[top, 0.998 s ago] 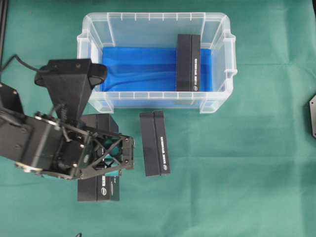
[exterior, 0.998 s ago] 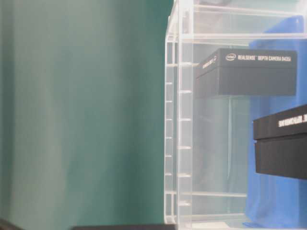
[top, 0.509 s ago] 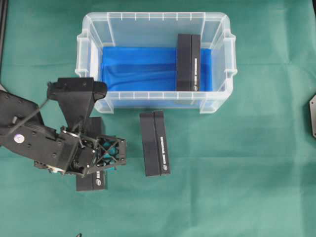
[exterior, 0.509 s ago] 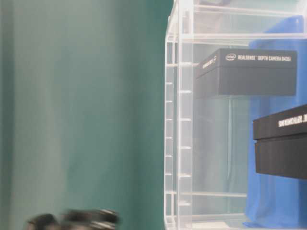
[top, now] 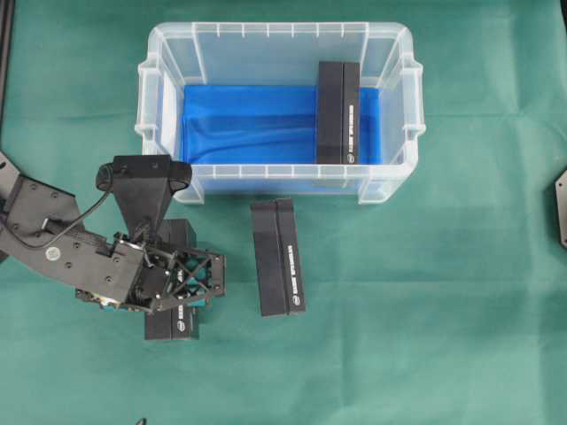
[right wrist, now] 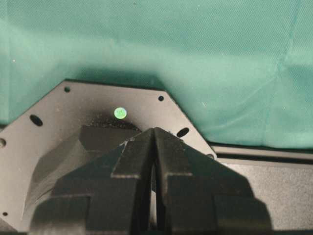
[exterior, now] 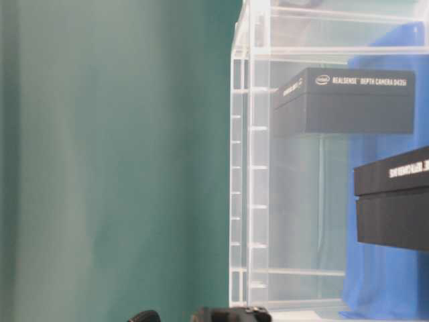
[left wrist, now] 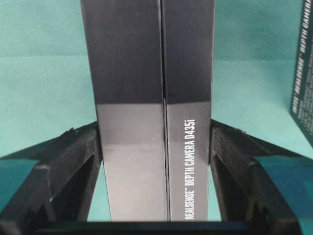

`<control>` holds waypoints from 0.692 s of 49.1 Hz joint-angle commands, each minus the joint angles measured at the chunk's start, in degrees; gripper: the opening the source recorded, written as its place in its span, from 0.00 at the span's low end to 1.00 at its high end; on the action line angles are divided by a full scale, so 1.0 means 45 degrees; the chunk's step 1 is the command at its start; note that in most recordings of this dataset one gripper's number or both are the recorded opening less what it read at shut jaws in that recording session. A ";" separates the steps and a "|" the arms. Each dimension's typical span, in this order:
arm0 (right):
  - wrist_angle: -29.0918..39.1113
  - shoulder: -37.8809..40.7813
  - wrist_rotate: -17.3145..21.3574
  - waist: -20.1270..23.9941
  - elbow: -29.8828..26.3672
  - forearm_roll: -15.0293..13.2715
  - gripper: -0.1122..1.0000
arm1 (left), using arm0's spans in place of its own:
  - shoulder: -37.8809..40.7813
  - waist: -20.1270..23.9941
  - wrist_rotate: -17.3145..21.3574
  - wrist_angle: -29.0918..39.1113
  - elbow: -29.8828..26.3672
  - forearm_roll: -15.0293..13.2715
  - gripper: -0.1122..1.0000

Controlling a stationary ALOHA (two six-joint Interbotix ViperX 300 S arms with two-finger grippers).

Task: Take the box out of the case with the left arm.
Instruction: 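Carry the box forward-left and lower it onto the table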

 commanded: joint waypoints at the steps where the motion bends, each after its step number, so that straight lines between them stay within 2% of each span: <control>1: 0.0000 0.0059 0.0020 -0.0020 -0.0332 0.0000 0.09 | -0.0254 0.0039 0.0020 -0.0117 -0.0137 0.0059 0.64; 15: 0.0000 0.0059 0.0020 -0.0020 -0.0332 0.0000 0.09 | -0.0254 0.0078 0.0020 -0.1348 0.0195 0.0059 0.64; 26: 0.0000 0.0039 0.0020 -0.0020 -0.0332 0.0020 0.09 | -0.0273 0.0176 0.0020 -0.1602 0.0254 0.0039 0.65; 34: 0.0000 0.0059 0.0020 -0.0020 -0.0332 0.0000 0.09 | -0.0293 0.0215 0.0020 -0.1719 0.0273 0.0039 0.96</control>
